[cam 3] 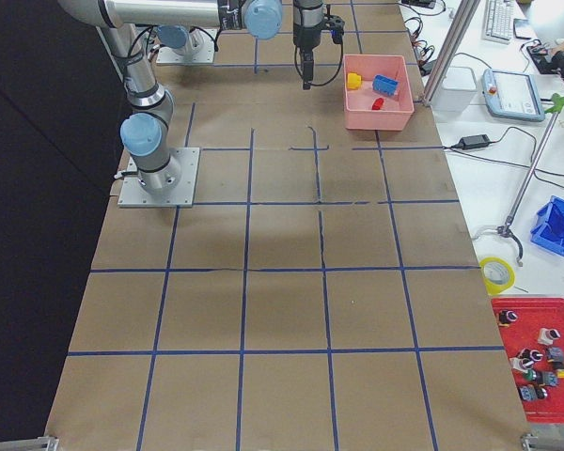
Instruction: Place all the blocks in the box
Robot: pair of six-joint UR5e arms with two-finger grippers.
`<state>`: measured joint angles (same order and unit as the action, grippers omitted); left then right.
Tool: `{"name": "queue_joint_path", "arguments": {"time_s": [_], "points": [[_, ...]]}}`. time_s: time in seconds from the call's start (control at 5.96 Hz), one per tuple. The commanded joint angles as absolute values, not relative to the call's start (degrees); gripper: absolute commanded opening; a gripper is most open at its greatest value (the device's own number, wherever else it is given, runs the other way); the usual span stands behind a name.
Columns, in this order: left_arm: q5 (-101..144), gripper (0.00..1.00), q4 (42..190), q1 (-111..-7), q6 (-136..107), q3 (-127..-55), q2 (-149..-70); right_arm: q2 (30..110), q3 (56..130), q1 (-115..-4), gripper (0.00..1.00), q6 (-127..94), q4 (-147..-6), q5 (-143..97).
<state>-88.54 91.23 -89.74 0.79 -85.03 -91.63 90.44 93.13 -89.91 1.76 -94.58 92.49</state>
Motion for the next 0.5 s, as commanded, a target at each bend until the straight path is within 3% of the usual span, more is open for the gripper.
{"name": "queue_joint_path", "arguments": {"time_s": [0.0,0.34], "points": [[-88.59,1.00,91.23,-89.74,0.79,-85.25,-91.67,90.52,92.90,-90.00,1.00,1.76,-94.57,92.29],[-88.59,1.00,91.23,-89.74,0.79,-85.17,-91.50,89.65,92.81,-89.21,1.00,1.93,-95.09,91.94]]}}
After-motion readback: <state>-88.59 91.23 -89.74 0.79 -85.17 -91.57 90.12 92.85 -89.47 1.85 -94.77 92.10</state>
